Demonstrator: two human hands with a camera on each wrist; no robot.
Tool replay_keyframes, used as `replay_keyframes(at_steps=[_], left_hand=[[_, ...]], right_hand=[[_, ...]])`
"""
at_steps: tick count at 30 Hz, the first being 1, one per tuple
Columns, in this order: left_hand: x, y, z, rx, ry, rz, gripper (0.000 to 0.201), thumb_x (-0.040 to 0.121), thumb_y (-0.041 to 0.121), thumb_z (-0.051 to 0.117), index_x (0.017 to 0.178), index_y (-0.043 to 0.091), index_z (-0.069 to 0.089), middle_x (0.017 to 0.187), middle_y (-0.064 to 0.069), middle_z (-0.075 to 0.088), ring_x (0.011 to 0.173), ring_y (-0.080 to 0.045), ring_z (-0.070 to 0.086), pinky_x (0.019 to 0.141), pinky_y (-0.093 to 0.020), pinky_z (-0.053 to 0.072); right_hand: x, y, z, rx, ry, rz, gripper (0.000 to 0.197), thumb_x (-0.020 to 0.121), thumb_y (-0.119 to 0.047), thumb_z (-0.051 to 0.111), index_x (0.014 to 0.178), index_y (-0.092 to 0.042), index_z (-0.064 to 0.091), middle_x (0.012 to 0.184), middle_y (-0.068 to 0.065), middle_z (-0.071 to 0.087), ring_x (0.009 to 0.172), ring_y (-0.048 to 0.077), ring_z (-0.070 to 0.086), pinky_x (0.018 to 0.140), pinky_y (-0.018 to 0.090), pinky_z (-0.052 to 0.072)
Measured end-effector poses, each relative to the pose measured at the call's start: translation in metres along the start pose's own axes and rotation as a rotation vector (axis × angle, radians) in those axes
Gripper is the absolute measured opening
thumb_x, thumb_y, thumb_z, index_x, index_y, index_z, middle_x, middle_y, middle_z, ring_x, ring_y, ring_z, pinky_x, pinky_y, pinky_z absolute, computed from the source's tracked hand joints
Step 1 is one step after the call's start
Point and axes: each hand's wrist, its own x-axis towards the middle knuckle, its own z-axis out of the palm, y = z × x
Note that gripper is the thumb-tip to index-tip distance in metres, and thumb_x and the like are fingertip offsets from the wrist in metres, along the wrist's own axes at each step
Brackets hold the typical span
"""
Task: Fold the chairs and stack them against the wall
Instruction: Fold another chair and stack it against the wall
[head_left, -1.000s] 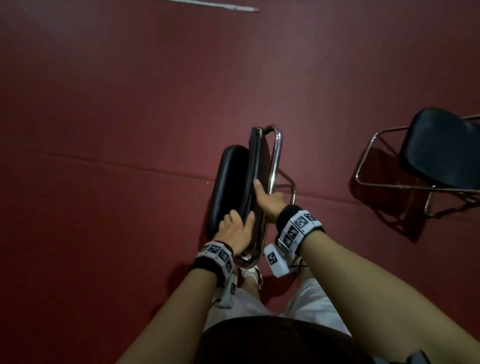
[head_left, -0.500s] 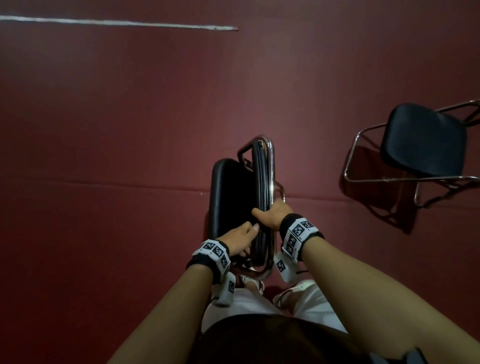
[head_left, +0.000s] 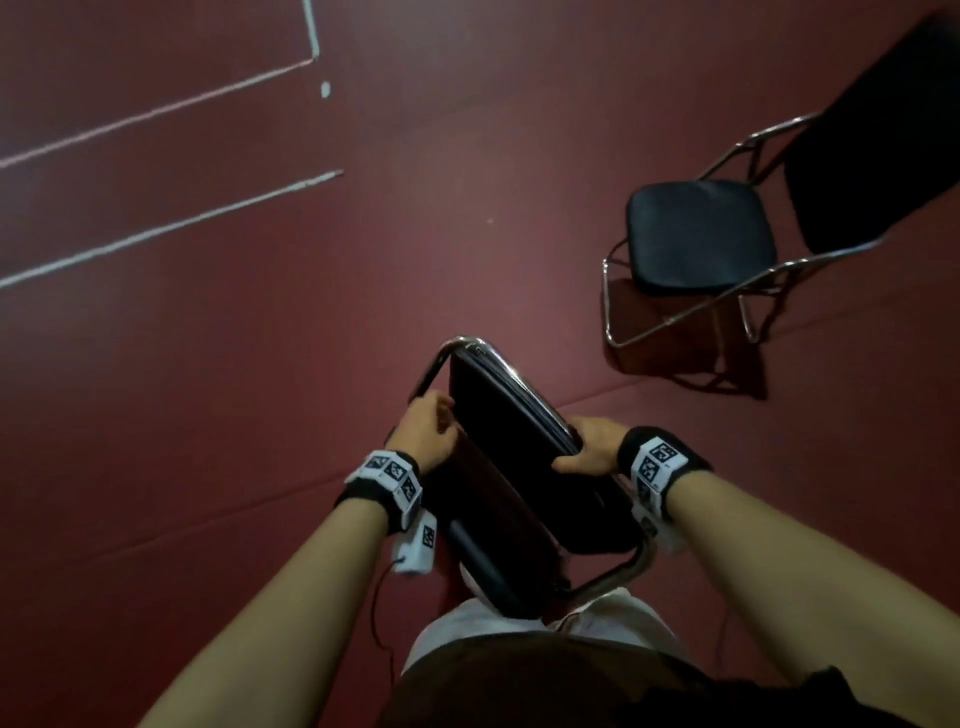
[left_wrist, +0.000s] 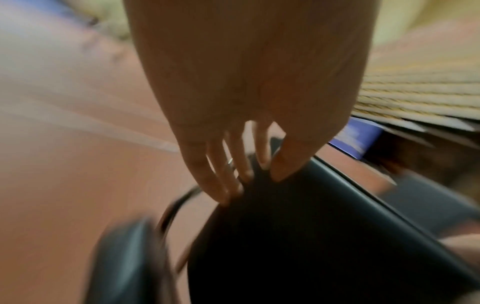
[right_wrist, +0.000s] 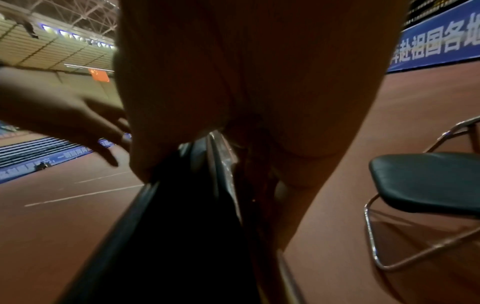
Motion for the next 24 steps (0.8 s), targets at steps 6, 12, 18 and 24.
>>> replay_keyframes(at_steps=[6,12,18,24], left_hand=[[0.017,0.094,0.019,0.785,0.057,0.330,0.092,0.068,0.022,0.079,0.144,0.028,0.027,0.155,-0.004,0.020,0.140,-0.033,0.025,0.108,-0.054,0.038],[0.013,0.182,0.086,1.323,-0.420,0.401,0.071,0.075,0.039,0.076,0.136,0.032,0.042,0.137,0.000,0.047,0.132,-0.030,0.041,0.112,-0.063,0.027],[0.015,0.274,0.132,1.421,-0.447,0.671,0.056,0.068,0.042,0.072,0.118,0.031,0.050,0.117,0.002,0.060,0.109,-0.026,0.061,0.091,-0.039,0.044],[0.019,0.352,0.197,1.650,-0.708,0.778,0.062,0.053,0.036,0.088,0.110,0.029,0.065,0.107,0.000,0.067,0.097,-0.028,0.067,0.077,-0.034,0.057]], right_hand=[[-0.041,0.065,0.027,0.127,-0.052,-0.045,0.066,0.083,-0.047,0.073,0.135,-0.016,0.048,0.128,0.007,0.061,0.112,0.027,0.061,0.095,0.035,0.050],[-0.071,0.115,0.061,0.289,0.072,-0.058,0.071,0.080,-0.044,0.074,0.137,-0.019,0.038,0.118,0.011,0.064,0.100,0.030,0.064,0.088,0.043,0.056],[-0.112,0.194,0.049,0.315,0.173,0.095,0.101,0.073,-0.050,0.082,0.147,-0.019,0.021,0.123,0.013,0.062,0.104,0.030,0.063,0.087,0.041,0.056],[-0.146,0.229,0.082,0.533,0.160,0.144,0.053,0.073,-0.042,0.081,0.117,-0.024,0.057,0.110,-0.002,0.065,0.097,0.020,0.063,0.084,0.033,0.055]])
